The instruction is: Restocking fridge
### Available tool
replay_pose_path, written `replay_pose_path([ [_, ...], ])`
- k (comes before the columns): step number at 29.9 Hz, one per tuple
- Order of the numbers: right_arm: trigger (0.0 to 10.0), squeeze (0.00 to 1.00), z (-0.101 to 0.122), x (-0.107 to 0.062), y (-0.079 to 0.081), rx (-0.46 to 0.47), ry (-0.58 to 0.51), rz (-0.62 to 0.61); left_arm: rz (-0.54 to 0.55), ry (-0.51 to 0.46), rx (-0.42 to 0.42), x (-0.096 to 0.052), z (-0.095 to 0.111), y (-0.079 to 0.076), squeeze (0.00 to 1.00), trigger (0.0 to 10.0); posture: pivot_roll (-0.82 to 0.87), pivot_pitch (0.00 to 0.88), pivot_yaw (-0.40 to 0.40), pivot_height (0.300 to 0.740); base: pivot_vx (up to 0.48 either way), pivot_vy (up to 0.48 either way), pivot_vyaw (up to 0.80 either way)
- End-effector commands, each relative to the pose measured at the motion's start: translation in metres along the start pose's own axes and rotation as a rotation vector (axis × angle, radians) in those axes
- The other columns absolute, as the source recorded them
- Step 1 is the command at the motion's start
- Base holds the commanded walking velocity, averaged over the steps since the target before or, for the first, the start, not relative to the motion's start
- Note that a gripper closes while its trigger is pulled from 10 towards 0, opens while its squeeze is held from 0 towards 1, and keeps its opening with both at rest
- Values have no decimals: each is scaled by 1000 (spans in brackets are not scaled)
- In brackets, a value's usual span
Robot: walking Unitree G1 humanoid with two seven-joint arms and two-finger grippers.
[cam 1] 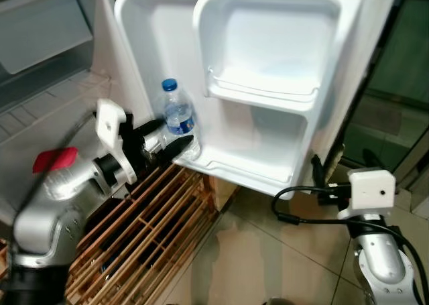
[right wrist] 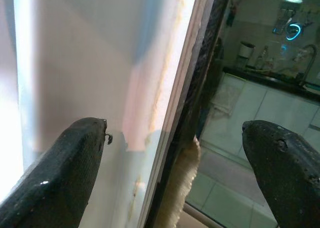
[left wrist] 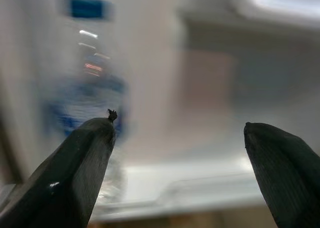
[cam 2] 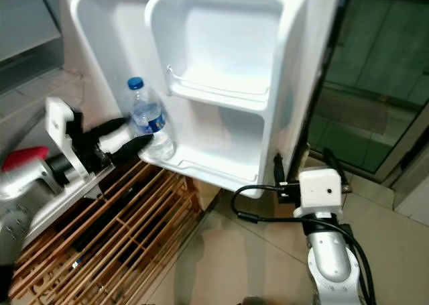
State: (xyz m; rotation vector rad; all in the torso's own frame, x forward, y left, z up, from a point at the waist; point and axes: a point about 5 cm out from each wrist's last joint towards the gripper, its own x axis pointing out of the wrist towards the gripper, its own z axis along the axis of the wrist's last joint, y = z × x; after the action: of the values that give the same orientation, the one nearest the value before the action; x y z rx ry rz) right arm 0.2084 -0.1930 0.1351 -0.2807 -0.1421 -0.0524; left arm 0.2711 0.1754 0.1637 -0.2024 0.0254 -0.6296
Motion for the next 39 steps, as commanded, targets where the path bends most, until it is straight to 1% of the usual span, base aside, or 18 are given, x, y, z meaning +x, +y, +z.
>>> replay_pose_path([
  [1,10000,0,3,-2,-2,14,-13,-4,95,-71,41,-3,7,0,0,10000,-151,0,96,740,0,0,0],
  [3,10000,0,3,-2,-3,27,-9,-11,170,-118,24,-8,2,-9,0,10000,-150,0,83,740,0,0,0],
  [4,10000,0,2,-1,-2,55,-3,-23,252,-149,22,-14,1,-11,0,10000,-148,0,78,740,0,0,0],
  [6,10000,0,1,0,-1,70,3,-29,293,-164,14,-16,0,-11,0,10000,-146,0,71,740,0,0,0],
  [7,10000,0,-3,0,-2,99,26,-45,340,-157,53,-19,-2,-9,0,10000,-137,0,57,740,0,0,0],
  [8,10000,0,-3,0,-2,99,26,-45,340,-157,53,-19,-2,-9,0,10000,-137,0,57,740,0,0,0],
  [9,10000,0,-6,0,-4,116,41,-55,392,-133,101,-23,-9,-6,0,10000,-129,0,49,740,0,0,0],
  [11,10000,0,-9,1,-6,135,56,-63,456,-99,143,-28,-18,-4,0,10000,-124,0,45,740,0,0,0],
  [13,10000,0,-10,5,-7,144,60,-60,422,-95,198,-25,-18,-7,0,10000,-117,0,43,740,0,0,0],
  [14,10000,0,-10,5,-7,144,60,-60,422,-95,198,-25,-18,-7,0,10000,-117,0,43,740,0,0,0],
  [15,10000,0,-10,9,-5,148,58,-54,404,-103,250,-22,-16,-12,0,10000,-116,0,47,740,0,0,0],
  [16,10000,0,-10,9,-4,148,56,-52,412,-106,263,-22,-15,-13,0,10000,-117,0,49,740,0,0,0],
  [20,10000,0,-10,10,-3,152,54,-50,423,-103,273,-18,-12,-14,0,10000,-116,0,55,740,0,0,0],
  [25,10000,0,-12,8,0,155,64,-44,374,-106,274,-14,-10,-17,0,10000,-120,0,65,740,-413,0,0],
  [28,10000,0,-13,7,0,153,68,-44,345,-108,280,-13,-10,-21,0,10000,-120,0,63,740,-369,-297,0],
  [32,10000,0,-14,6,-1,149,74,-43,351,-133,287,-12,-7,-20,0,10000,-121,0,61,740,-170,-169,0],
  [37,10000,0,-19,6,-6,129,95,-65,349,-123,295,-8,-7,-14,0,10000,-128,0,65,740,0,0,0],
  [39,10000,0,-22,9,-17,65,114,-130,348,-121,297,-7,-7,-13,0,10000,-132,0,68,740,0,0,0],
])
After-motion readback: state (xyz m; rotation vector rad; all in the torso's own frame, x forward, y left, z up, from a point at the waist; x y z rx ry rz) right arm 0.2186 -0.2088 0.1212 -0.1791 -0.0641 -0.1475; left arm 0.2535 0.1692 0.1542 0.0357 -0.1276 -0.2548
